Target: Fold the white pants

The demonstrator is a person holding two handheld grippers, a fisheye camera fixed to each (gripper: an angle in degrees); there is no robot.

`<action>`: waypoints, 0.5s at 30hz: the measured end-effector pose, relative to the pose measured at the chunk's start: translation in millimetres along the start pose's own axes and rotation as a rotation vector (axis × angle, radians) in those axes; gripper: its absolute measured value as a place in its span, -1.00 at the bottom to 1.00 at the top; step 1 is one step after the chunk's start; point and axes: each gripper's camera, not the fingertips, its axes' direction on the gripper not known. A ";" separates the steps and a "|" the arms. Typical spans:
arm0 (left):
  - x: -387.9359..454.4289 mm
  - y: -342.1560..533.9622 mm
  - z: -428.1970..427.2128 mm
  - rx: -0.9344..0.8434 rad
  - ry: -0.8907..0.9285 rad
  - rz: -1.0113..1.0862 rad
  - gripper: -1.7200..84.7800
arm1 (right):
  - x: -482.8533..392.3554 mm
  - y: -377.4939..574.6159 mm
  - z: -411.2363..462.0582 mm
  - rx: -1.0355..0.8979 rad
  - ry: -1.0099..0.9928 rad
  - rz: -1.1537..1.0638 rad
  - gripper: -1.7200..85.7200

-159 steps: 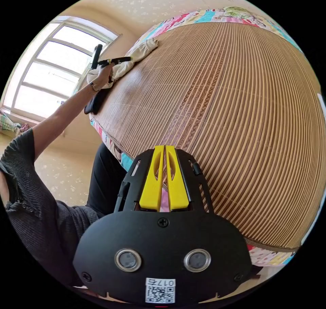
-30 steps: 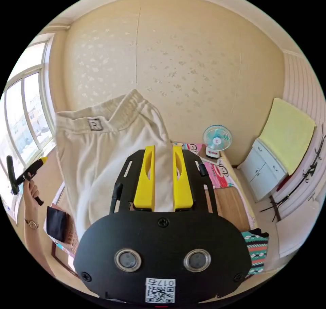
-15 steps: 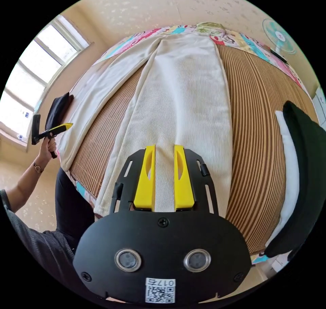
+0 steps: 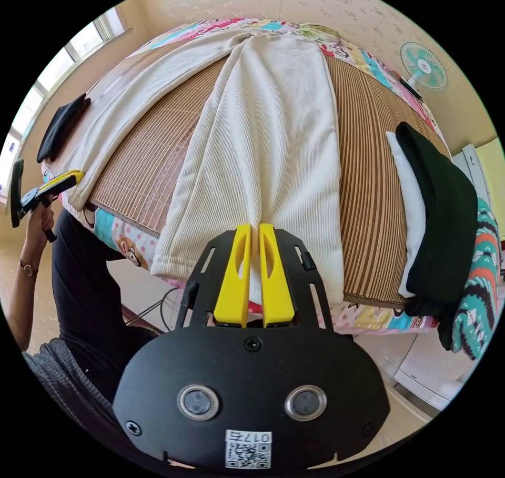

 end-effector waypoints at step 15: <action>-64.6 42.1 -71.6 0.039 -0.025 -0.074 -0.78 | -104.6 3.4 -20.1 0.060 -0.460 -0.301 -0.74</action>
